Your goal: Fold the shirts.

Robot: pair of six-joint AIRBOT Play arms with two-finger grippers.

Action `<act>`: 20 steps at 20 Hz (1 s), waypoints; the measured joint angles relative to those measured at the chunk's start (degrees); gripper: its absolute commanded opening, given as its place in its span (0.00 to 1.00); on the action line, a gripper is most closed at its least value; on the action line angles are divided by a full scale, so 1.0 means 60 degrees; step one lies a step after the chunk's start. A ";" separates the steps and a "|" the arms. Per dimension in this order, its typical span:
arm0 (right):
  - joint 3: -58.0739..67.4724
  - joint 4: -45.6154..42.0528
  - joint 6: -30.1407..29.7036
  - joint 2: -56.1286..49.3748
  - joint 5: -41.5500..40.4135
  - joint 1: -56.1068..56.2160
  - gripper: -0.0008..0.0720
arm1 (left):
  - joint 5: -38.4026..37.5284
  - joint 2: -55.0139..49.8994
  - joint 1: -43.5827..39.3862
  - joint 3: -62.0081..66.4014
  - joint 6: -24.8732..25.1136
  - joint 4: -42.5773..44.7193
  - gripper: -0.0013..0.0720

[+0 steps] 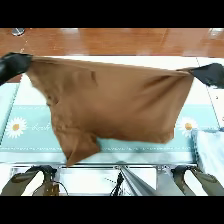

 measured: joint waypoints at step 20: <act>0.2466 0.0102 -0.0790 -0.4994 0.2856 -0.1035 0.86 | -0.5504 -0.3865 0.2197 0.1169 -0.0994 0.0980 0.98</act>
